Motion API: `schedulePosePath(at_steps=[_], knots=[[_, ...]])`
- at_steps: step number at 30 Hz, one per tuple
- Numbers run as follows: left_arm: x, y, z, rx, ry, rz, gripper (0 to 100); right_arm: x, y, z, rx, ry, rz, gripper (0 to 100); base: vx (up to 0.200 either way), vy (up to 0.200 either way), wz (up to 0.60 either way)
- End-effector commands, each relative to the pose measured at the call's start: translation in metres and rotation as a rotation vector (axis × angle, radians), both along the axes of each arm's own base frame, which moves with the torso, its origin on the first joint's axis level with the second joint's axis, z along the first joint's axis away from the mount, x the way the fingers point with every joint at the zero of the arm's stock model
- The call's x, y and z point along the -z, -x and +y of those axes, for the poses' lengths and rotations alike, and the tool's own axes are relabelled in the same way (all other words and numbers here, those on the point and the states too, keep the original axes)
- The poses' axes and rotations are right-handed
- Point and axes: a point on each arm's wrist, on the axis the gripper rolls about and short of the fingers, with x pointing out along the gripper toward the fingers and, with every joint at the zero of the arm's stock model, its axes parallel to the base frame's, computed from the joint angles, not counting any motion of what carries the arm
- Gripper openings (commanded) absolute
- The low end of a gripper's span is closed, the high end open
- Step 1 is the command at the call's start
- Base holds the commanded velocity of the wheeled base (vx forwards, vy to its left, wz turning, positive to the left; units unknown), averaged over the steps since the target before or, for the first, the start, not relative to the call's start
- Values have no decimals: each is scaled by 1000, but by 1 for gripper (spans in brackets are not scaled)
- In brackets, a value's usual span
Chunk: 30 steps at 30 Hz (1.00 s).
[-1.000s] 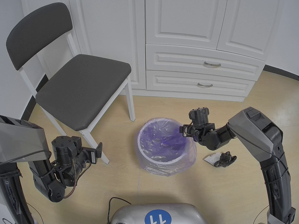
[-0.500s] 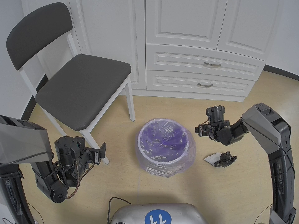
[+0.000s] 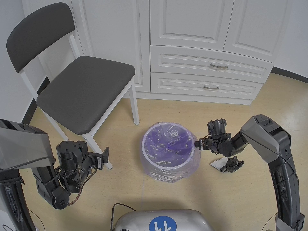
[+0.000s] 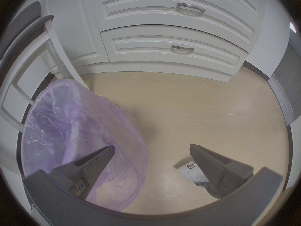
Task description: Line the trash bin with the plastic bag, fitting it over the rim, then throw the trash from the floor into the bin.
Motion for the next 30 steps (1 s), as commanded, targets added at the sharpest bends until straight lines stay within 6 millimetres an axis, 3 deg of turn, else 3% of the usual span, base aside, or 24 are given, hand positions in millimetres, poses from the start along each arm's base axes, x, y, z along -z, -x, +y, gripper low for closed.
schedulePosePath(at_steps=[1, 10, 24, 30], knots=[[0, 1, 0, 0, -1, 1, 100, 28, -16, 5, 35, -46, -12, 100, 0, 0, 0], [1, 1, 0, 0, -3, 7, 100, 31, -49, 22, 166, -273, -40, 100, 0, 0, 0], [2, 2, 1, 0, -6, 13, 100, 51, -43, 28, 181, -286, 44, 100, 0, 0, 0], [2, 5, -5, 22, -7, 14, 100, 28, -47, 25, 183, -319, 15, 100, 0, 0, 0]])
